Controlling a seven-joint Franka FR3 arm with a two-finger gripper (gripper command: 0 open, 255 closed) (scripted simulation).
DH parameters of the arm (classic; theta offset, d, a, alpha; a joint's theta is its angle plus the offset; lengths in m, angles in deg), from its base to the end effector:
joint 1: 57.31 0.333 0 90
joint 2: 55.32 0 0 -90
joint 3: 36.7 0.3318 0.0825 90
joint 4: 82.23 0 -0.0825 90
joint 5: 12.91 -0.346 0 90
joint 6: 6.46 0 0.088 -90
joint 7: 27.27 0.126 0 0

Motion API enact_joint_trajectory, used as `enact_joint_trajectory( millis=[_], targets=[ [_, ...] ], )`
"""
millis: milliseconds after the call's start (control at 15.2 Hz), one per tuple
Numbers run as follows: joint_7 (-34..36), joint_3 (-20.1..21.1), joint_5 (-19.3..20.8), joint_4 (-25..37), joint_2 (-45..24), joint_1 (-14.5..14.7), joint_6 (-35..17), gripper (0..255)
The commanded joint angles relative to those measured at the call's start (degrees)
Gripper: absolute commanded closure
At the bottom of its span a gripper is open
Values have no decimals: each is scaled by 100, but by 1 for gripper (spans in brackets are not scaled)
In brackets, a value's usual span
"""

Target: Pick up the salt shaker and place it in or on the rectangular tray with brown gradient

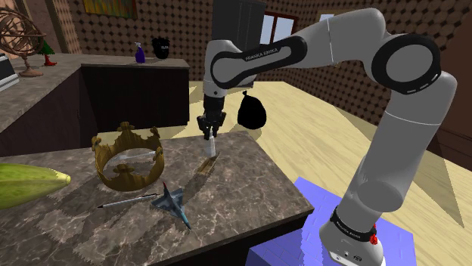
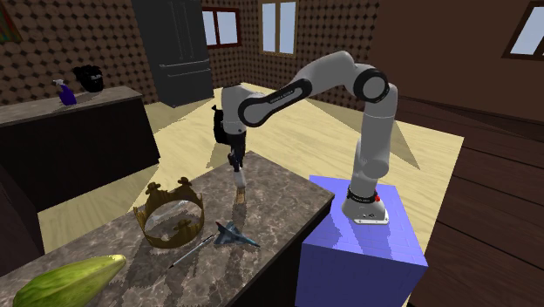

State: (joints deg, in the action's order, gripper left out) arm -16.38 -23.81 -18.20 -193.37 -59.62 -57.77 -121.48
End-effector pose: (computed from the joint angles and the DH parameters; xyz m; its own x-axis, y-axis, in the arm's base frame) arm 0.5283 0.1212 0.4583 0.9996 -0.0117 -0.0265 -0.0142 -0.9952 -0.0967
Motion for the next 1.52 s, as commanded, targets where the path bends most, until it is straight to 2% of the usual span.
enact_joint_trajectory(
  millis=[0, 198, 726, 792, 1122, 1386, 1452],
  targets=[
    [-7, 0, 5, -92, -45, 2, -139, 255],
    [-17, 2, 17, -268, -142, 9, -411, 255],
    [-17, 2, 17, -268, -142, 9, -411, 255],
    [-17, 2, 17, -268, -142, 9, -411, 0],
    [-17, 2, 17, -268, -143, 9, -411, 0],
    [-36, -26, -6, 216, 69, -34, 285, 0],
    [-37, -26, -6, 216, 69, -34, 285, 0]
  ],
)
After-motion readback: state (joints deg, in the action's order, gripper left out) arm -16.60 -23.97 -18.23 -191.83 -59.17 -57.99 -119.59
